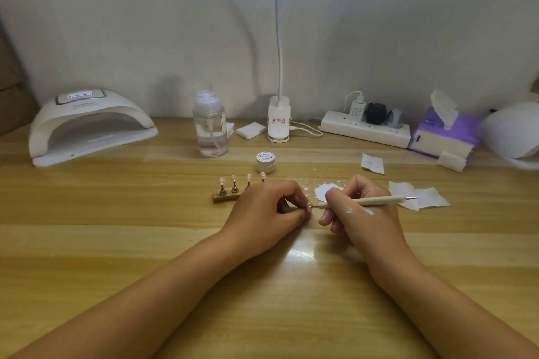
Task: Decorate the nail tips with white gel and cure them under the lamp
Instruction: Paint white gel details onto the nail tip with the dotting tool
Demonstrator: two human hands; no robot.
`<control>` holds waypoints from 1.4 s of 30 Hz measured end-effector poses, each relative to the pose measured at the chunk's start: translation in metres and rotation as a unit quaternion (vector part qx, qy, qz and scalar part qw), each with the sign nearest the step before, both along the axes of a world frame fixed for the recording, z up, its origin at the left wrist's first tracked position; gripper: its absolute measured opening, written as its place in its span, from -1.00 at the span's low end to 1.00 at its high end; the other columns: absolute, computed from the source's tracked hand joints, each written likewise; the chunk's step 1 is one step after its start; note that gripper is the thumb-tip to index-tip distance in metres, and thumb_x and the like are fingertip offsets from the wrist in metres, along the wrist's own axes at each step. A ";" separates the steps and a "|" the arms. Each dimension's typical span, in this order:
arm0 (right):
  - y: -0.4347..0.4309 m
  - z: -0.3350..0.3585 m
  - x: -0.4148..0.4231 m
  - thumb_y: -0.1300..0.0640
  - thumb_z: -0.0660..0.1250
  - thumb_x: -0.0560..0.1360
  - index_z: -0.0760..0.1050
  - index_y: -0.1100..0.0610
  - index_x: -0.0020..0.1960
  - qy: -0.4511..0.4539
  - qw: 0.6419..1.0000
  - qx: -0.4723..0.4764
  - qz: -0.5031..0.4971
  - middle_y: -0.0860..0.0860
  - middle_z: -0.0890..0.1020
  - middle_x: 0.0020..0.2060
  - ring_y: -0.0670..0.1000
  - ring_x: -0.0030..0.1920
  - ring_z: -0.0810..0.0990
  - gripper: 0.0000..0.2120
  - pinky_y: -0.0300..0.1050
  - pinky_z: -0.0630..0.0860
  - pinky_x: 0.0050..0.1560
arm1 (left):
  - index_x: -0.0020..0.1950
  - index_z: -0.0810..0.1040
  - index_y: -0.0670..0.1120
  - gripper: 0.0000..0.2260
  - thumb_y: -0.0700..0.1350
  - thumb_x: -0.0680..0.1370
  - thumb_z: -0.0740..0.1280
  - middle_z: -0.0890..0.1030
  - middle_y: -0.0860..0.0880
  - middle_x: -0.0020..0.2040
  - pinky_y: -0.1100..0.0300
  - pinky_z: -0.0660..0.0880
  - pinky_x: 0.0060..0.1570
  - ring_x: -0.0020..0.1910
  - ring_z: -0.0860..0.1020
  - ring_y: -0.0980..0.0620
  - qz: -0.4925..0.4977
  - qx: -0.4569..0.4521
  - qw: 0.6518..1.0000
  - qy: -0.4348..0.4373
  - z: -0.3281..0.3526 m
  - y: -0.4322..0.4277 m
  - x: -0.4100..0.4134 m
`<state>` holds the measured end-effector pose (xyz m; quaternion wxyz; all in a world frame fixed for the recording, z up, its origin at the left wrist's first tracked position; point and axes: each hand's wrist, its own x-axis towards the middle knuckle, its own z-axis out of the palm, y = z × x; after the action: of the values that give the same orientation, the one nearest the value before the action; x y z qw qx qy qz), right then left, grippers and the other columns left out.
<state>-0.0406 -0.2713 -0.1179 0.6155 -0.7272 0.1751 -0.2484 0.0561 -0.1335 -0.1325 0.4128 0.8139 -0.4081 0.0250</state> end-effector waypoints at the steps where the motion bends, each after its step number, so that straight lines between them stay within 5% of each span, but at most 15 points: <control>1: 0.000 0.000 0.000 0.24 0.37 0.43 0.36 0.14 -0.32 -0.001 1.000 -0.002 0.001 0.14 0.65 -0.46 -0.07 -0.51 0.51 -0.78 -0.22 0.43 -0.43 | -0.19 0.61 0.14 -0.87 -0.09 0.46 0.48 0.63 0.21 -0.24 0.38 0.39 -0.27 -0.27 0.57 0.24 -0.001 0.000 1.000 0.000 0.000 0.000 0.000; 19: 0.003 0.003 -0.002 0.00 0.31 0.22 0.36 0.00 -0.41 0.037 0.999 -0.007 -0.002 0.10 0.64 -0.48 -0.10 -0.51 0.48 -0.85 -0.17 0.35 -0.54 | -0.21 0.61 0.15 -0.84 -0.11 0.45 0.49 0.58 0.27 -0.31 0.44 0.31 -0.30 -0.30 0.56 0.24 0.000 0.002 1.000 0.002 0.003 0.000 -0.002; 25: -0.001 -0.002 0.001 0.22 0.36 0.42 0.32 0.08 -0.36 0.007 1.000 0.004 -0.011 0.13 0.63 -0.50 -0.09 -0.53 0.47 -0.73 -0.26 0.38 -0.52 | -0.18 0.63 0.11 -0.89 -0.11 0.45 0.49 0.59 0.24 -0.30 0.42 0.34 -0.29 -0.29 0.57 0.24 0.000 0.003 1.000 0.000 0.002 0.000 -0.001; 31: 0.002 0.001 -0.002 0.04 0.33 0.28 0.36 0.02 -0.40 0.029 1.000 -0.003 0.003 0.10 0.64 -0.48 -0.10 -0.51 0.49 -0.83 -0.14 0.37 -0.51 | -0.19 0.63 0.13 -0.87 -0.11 0.45 0.49 0.61 0.24 -0.29 0.42 0.34 -0.29 -0.29 0.57 0.24 -0.001 0.001 1.000 0.000 0.002 0.000 -0.001; 42: 0.000 -0.001 -0.001 0.21 0.36 0.43 0.34 0.10 -0.33 0.005 1.000 0.007 -0.008 0.13 0.64 -0.47 -0.05 -0.49 0.51 -0.76 -0.07 0.40 -0.43 | -0.21 0.60 0.17 -0.83 -0.10 0.45 0.49 0.58 0.27 -0.33 0.42 0.34 -0.30 -0.31 0.55 0.25 0.002 0.004 1.000 -0.004 0.002 0.000 -0.001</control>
<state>-0.0413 -0.2713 -0.1185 0.6176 -0.7228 0.1856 -0.2483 0.0554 -0.1340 -0.1305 0.4083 0.8162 -0.4078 0.0274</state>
